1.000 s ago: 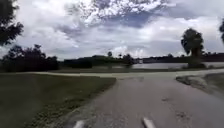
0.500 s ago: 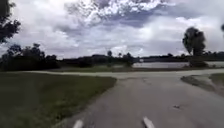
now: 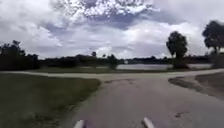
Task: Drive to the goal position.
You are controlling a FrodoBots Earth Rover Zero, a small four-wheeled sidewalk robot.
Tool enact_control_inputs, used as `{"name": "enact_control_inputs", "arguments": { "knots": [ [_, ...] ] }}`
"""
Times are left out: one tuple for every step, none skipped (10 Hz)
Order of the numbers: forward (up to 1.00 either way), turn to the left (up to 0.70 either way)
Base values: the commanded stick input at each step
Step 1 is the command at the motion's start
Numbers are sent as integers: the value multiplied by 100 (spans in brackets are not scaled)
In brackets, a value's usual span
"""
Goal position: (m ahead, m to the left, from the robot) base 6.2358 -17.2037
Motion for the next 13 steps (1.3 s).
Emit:
{"name": "enact_control_inputs", "arguments": {
  "knots": [
    [70,0],
    [70,0],
    [70,0],
    [70,0],
    [70,0],
    [70,0],
    [70,0],
    [70,0],
    [70,0],
    [70,0],
    [70,0],
    [70,0],
    [70,0]
  ]
}}
